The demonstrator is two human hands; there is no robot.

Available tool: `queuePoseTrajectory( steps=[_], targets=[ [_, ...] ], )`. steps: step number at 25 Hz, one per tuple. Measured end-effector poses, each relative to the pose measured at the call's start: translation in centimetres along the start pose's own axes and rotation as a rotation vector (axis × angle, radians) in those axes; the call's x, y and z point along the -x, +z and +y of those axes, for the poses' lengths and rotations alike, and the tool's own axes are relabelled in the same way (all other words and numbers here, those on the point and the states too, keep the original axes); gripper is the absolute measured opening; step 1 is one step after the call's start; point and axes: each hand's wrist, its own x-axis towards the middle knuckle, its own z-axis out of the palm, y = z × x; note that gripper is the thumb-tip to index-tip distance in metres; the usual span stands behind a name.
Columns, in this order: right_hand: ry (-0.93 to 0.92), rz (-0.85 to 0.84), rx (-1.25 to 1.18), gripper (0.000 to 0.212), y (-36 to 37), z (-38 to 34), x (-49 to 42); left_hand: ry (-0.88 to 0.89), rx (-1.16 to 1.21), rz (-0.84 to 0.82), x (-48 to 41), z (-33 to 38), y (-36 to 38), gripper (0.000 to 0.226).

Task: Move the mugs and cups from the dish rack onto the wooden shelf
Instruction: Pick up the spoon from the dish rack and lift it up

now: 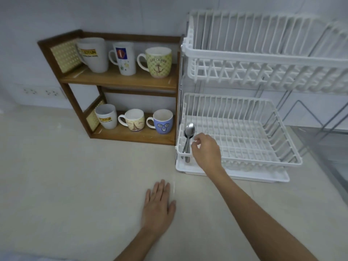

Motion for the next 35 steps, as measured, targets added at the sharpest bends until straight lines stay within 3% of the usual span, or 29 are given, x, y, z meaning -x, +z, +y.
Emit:
queuePoseTrajectory(
  steps=[2, 5, 12, 17, 21, 24, 29, 32, 35],
  targets=[
    [0.202, -0.215, 0.046, 0.024, 0.5, -0.3, -3.8, -0.012, 0.026, 0.010, 0.0, 0.2, -0.1, 0.060],
    [0.272, -0.399, 0.148, 0.034, 2.0, -0.5, -5.9, -0.011, 0.017, 0.035, -0.1, -0.1, 0.1, 0.060],
    [0.305, -0.445, 0.265, 0.049, 4.0, -0.6, -6.4, -0.014, 0.018, 0.034, 0.0, -0.3, 0.4, 0.057],
    [0.337, -0.497, 0.261, 0.041, 3.9, -0.3, -6.5, -0.020, 0.012, 0.057, 0.0, 0.0, 0.2, 0.060],
    [0.375, -0.501, 0.236, 0.039, 3.8, -0.1, -6.8, -0.054, 0.085, 0.079, -0.2, 0.4, 0.1, 0.048],
    [0.398, -0.470, 0.084, 0.020, 4.0, 0.5, -6.9, -0.020, 0.135, 0.154, -0.9, 1.4, -0.9, 0.041],
    [0.522, -0.366, -0.448, 0.011, 1.7, 1.1, -7.0, 0.092, 0.340, 0.379, -3.8, 4.2, -4.6, 0.035],
    [0.485, -0.343, -0.702, 0.012, -2.0, 0.9, -5.9, 0.024, 0.591, 0.433, -6.8, 7.3, -7.8, 0.027],
    [0.408, -0.411, -0.789, 0.008, -5.7, 1.7, -3.3, -0.156, 0.909, 0.396, -10.5, 10.5, -10.6, 0.017]
  ],
)
